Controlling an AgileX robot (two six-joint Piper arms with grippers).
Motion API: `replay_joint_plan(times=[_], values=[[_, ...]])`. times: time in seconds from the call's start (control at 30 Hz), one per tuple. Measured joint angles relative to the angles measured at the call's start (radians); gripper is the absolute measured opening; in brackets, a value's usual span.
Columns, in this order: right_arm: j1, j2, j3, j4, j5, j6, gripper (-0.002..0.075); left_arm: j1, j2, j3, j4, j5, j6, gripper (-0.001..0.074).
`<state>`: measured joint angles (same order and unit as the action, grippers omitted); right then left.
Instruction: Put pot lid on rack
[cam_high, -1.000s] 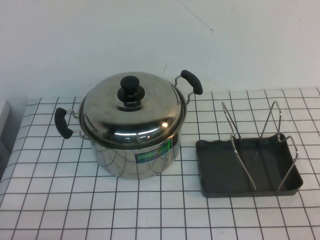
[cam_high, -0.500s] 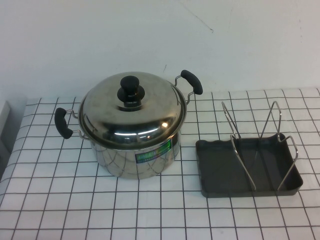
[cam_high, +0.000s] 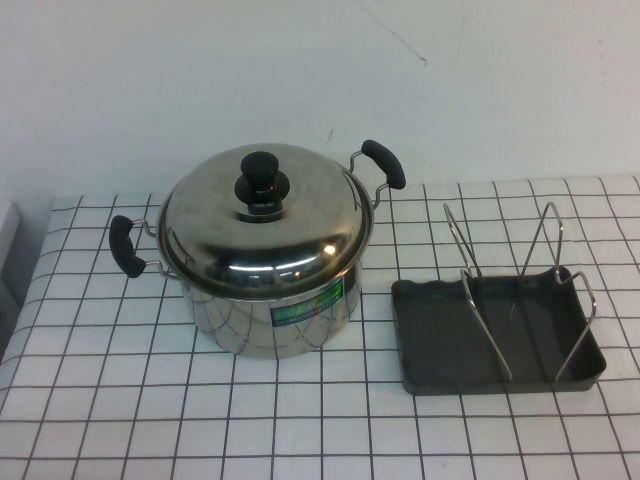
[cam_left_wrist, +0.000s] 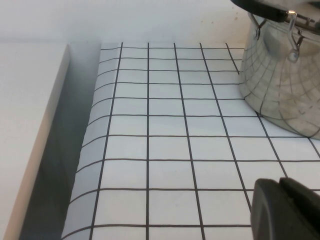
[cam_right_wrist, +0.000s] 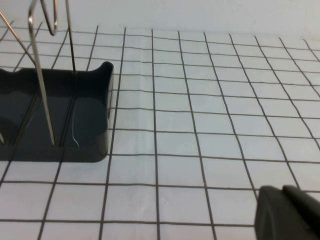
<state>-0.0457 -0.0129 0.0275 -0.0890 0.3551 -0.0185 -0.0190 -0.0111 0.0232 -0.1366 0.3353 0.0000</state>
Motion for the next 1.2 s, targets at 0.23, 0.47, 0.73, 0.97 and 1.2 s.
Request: replay_joint_plan(times=[0.23, 0.47, 0.73, 0.97, 1.2], values=[[0.000, 0.000, 0.000, -0.003, 0.000, 0.000, -0.0003, 0.000, 0.000, 0.000, 0.000, 0.000, 0.000, -0.0003], [0.000, 0.000, 0.000, -0.003, 0.000, 0.000, -0.0003, 0.000, 0.000, 0.000, 0.000, 0.000, 0.000, -0.0003], [0.000, 0.000, 0.000, -0.005, -0.006, 0.000, -0.0003, 0.000, 0.000, 0.000, 0.000, 0.000, 0.000, -0.0003], [0.000, 0.000, 0.000, -0.006, -0.043, 0.000, -0.0003, 0.000, 0.000, 0.000, 0.000, 0.000, 0.000, -0.0003], [0.000, 0.000, 0.000, -0.006, -0.051, -0.006, -0.0003, 0.000, 0.000, 0.000, 0.000, 0.000, 0.000, -0.0003]])
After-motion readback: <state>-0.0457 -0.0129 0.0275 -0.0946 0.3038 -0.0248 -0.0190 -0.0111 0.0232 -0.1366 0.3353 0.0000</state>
